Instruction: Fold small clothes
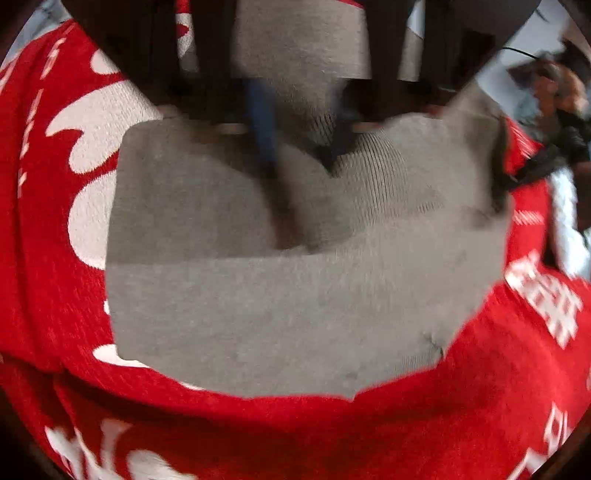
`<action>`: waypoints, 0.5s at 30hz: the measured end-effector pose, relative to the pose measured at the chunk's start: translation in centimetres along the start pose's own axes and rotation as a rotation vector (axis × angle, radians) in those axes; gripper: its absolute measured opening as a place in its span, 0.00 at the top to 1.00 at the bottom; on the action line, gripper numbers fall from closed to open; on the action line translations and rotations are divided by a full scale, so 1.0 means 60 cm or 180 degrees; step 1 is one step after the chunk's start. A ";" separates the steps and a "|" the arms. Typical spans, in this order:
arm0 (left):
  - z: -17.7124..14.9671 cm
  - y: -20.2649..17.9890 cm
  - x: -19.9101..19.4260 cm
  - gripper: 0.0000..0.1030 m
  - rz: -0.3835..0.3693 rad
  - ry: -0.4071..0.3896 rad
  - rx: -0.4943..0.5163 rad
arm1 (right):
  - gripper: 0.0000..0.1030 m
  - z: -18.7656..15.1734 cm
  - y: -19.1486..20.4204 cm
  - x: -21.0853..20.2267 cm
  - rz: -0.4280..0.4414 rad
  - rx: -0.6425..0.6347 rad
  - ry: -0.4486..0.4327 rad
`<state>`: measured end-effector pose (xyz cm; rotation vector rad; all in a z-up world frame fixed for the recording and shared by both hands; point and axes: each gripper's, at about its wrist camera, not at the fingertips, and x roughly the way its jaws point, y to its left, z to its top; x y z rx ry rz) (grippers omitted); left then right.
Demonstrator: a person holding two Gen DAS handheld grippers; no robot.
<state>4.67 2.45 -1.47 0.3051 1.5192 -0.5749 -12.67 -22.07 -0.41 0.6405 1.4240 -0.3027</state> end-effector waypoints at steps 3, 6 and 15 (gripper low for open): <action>-0.007 -0.006 -0.012 0.86 -0.0004 -0.0072 0.0160 | 0.93 -0.013 0.010 -0.029 -0.0079 -0.0028 -0.0109; -0.019 -0.001 -0.045 0.86 -0.0122 -0.0190 0.0234 | 0.93 -0.027 0.013 -0.081 -0.0026 -0.0005 -0.0257; -0.009 0.002 -0.174 0.93 -0.0401 -0.0571 0.0289 | 0.93 0.003 0.052 -0.200 0.0099 -0.0176 -0.0674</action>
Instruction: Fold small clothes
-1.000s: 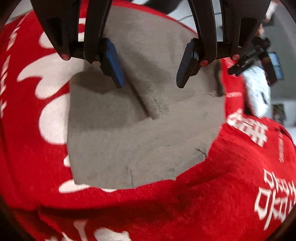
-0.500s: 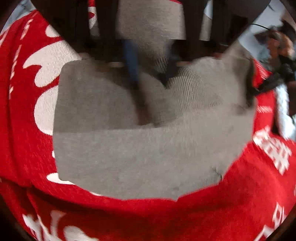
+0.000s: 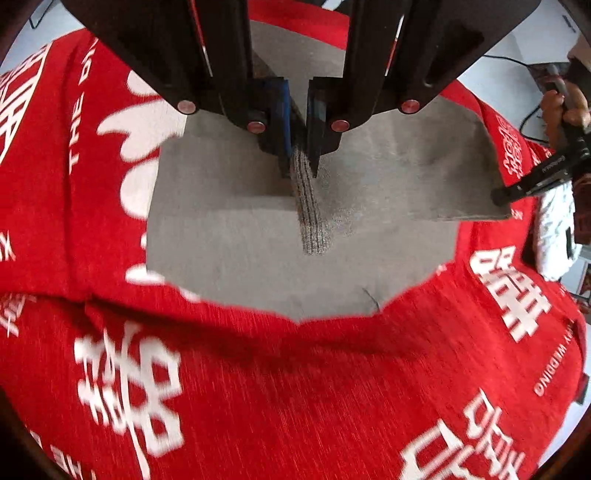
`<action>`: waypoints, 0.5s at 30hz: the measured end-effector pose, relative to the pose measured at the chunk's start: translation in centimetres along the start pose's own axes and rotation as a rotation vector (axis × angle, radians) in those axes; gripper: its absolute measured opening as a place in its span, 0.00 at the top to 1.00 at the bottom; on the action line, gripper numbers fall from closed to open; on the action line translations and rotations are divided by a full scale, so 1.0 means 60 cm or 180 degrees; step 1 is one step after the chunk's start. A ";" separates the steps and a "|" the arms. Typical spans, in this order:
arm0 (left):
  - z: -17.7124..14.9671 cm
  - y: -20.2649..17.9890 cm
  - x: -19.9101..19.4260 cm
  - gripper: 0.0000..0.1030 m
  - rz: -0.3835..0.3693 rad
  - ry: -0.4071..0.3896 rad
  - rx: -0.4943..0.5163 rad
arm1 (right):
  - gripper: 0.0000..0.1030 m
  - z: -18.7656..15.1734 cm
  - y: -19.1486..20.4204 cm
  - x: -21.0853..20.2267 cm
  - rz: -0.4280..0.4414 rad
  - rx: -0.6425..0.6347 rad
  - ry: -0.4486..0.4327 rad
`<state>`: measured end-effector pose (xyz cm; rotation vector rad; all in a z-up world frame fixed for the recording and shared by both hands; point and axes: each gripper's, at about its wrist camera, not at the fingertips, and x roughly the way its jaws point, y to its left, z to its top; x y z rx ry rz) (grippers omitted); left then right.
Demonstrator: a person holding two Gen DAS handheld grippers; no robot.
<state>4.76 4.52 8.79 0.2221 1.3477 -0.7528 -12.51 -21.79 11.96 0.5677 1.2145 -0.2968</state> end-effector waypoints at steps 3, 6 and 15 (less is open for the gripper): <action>0.030 0.001 -0.015 0.93 -0.0061 -0.0103 0.0000 | 0.93 0.036 0.012 -0.002 -0.0037 -0.0058 -0.0113; 0.056 0.001 -0.017 0.93 -0.0037 -0.0218 0.0039 | 0.93 0.077 0.013 0.017 -0.0060 -0.0087 -0.0178; 0.156 0.051 0.094 0.93 0.0230 -0.0264 -0.0200 | 0.93 0.157 -0.054 0.182 -0.0188 0.0214 0.0013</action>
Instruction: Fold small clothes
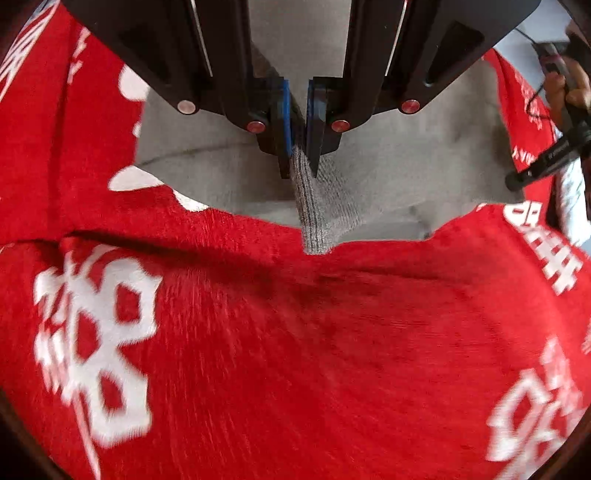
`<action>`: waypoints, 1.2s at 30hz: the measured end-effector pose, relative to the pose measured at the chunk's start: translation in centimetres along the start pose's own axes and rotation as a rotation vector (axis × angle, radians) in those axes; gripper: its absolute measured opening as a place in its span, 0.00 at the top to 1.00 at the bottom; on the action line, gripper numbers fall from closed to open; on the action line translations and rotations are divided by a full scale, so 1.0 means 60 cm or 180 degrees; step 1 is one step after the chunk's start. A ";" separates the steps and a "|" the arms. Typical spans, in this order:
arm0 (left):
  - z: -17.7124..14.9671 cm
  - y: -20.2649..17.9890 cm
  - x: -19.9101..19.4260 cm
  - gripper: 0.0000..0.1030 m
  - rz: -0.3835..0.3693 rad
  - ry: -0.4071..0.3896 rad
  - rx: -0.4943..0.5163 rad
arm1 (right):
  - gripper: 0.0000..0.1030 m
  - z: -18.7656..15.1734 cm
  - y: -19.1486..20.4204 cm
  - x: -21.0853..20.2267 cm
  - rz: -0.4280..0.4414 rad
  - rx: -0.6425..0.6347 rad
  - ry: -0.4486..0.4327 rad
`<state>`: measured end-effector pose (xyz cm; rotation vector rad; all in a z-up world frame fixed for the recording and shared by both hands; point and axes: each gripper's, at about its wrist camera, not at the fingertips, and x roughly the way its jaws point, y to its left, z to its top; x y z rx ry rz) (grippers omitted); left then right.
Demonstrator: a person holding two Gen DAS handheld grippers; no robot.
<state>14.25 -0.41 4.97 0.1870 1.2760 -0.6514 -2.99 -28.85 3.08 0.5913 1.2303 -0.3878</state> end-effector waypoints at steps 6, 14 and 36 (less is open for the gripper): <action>0.017 0.011 0.117 0.93 0.0286 0.0194 -0.0059 | 0.93 -0.001 -0.032 0.097 -0.0116 0.0244 0.0183; 0.026 0.040 0.162 0.93 0.0643 0.0220 -0.0209 | 0.93 0.001 -0.033 0.074 -0.0389 0.0291 0.0132; -0.173 0.045 0.049 0.93 0.0488 0.0703 -0.0336 | 0.94 -0.229 -0.099 -0.026 0.0000 0.0637 0.0718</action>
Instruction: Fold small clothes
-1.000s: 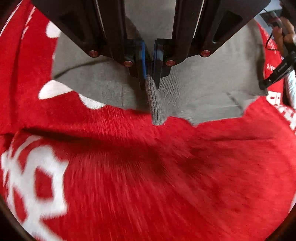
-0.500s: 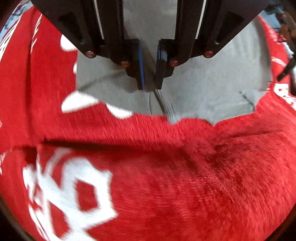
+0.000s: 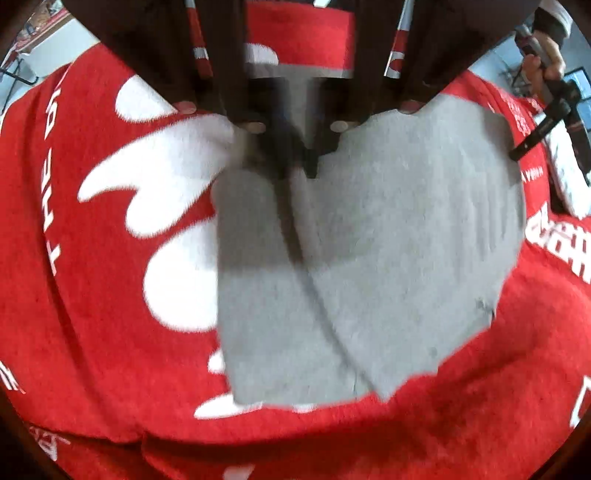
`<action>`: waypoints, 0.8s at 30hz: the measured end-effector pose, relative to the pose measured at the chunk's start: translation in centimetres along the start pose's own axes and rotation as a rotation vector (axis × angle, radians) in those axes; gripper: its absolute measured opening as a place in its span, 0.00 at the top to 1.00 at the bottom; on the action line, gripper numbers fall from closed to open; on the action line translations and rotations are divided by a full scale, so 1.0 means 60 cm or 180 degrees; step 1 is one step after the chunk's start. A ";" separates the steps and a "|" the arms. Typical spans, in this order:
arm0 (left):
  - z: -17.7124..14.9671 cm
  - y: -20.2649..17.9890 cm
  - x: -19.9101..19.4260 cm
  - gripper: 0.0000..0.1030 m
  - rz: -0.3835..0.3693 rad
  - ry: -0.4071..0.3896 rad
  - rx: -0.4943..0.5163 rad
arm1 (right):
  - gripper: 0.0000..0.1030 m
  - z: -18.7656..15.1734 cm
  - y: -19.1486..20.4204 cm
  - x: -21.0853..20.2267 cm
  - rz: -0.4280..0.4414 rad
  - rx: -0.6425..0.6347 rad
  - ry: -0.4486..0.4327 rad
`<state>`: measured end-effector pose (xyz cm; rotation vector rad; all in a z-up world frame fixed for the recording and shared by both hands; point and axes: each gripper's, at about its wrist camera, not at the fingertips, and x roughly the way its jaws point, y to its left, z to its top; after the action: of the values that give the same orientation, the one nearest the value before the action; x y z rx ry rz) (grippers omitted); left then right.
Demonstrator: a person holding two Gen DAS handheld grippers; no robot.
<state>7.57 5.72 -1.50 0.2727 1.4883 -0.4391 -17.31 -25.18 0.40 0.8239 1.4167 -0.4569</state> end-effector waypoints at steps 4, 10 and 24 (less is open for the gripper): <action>-0.027 -0.001 0.007 0.93 0.0057 0.0059 -0.0031 | 0.95 0.001 0.013 -0.012 -0.0205 -0.0163 -0.0082; -0.041 0.008 0.026 0.93 0.0077 0.0080 -0.0104 | 0.94 -0.020 -0.016 0.010 -0.0325 -0.0103 -0.0054; -0.036 0.052 -0.033 0.93 0.0054 -0.0098 -0.0158 | 0.93 -0.036 0.012 -0.061 -0.0090 0.0136 -0.0409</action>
<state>6.96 9.66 0.00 0.2383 1.4638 -0.3907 -18.75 -23.80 4.25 0.7955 1.3050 -0.5538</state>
